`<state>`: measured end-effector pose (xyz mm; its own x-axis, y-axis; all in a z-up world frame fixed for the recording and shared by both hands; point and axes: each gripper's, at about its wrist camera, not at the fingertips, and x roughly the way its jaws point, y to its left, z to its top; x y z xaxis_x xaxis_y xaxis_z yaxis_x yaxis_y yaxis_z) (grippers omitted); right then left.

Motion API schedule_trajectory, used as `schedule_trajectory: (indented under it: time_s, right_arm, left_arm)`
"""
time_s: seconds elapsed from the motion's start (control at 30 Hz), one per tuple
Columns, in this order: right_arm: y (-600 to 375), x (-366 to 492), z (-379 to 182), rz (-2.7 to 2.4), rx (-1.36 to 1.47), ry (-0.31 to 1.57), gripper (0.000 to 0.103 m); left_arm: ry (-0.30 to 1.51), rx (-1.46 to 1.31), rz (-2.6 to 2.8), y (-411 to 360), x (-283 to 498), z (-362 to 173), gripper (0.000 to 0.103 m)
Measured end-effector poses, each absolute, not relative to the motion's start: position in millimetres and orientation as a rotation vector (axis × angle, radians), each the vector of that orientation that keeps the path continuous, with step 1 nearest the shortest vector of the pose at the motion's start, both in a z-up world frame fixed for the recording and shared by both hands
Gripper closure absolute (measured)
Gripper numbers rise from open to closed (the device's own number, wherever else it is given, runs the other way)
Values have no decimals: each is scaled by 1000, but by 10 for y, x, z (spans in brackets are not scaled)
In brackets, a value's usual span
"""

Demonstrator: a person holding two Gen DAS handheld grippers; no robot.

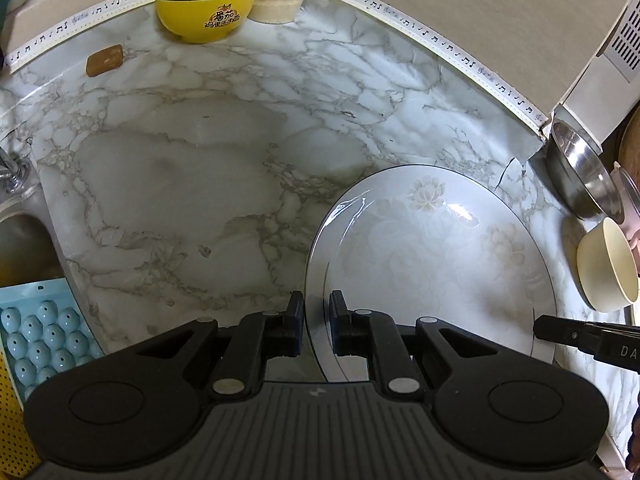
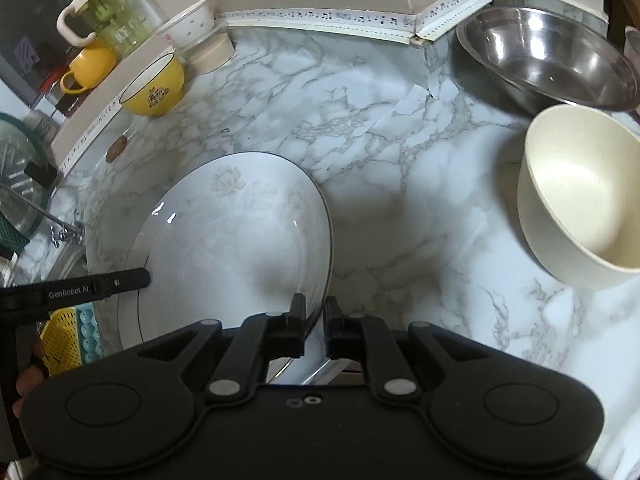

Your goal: Organize plates and bowls

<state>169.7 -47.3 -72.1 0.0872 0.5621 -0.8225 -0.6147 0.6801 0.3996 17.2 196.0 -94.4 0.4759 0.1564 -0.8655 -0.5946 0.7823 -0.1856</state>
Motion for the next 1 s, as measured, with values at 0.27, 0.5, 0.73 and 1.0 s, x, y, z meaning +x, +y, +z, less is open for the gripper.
schedule_trajectory:
  time_s: [0.27,0.5,0.73,1.0]
  right_arm:
    - [-498,1660,-645,882,-95,1155,92]
    - [-556,1657,-522,869,-120,1104,92]
    - [-616,1587,-381,872,-145,1048,90]
    - [-739,1522,-262,883,-135,1027,73]
  left_arm:
    - [945,-427,523,1904,162,-792,91]
    - [885,-371,529,1811,147,-569,90]
    - [866,-346,490,1633,207,-424,90]
    - [865,-333,427,1379,248,-364,90]
